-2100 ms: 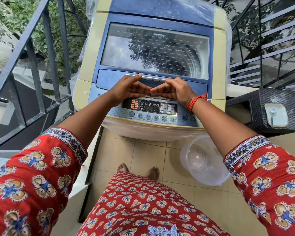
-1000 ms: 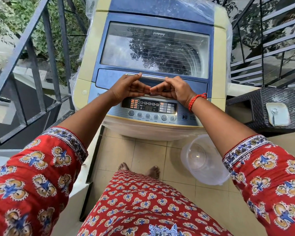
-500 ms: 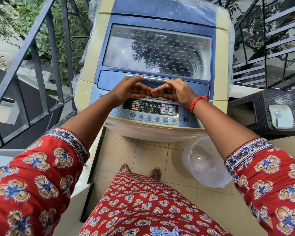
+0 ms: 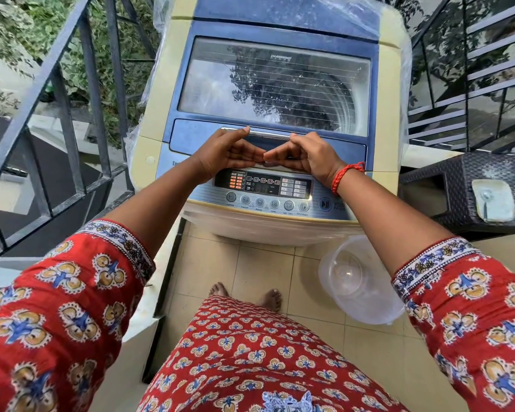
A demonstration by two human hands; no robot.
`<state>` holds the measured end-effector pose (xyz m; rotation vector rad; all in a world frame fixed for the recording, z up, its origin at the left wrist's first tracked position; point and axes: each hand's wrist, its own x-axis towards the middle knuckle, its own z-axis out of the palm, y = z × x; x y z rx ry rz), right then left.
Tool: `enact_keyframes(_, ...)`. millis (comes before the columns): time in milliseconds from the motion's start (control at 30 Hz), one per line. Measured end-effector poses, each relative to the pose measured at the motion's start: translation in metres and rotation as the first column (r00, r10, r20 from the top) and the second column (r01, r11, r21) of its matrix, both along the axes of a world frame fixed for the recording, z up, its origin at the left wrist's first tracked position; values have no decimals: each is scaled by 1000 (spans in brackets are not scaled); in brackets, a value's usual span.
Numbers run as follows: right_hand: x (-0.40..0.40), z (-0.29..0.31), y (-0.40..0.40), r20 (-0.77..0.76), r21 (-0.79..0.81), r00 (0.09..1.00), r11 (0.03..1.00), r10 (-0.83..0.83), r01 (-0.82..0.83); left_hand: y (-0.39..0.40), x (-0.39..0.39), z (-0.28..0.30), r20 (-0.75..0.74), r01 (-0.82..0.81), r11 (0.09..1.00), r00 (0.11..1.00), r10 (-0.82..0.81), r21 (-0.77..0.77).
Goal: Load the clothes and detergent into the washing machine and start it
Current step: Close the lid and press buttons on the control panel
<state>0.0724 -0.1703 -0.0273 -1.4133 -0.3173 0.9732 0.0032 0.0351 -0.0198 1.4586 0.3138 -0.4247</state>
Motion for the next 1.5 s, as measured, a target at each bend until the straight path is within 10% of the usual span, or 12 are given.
enact_keyframes(1500, 2, -1, 3, 2, -51, 1000, 999, -12, 12, 0, 3, -3, -12, 4, 1000, 1000, -4, 22)
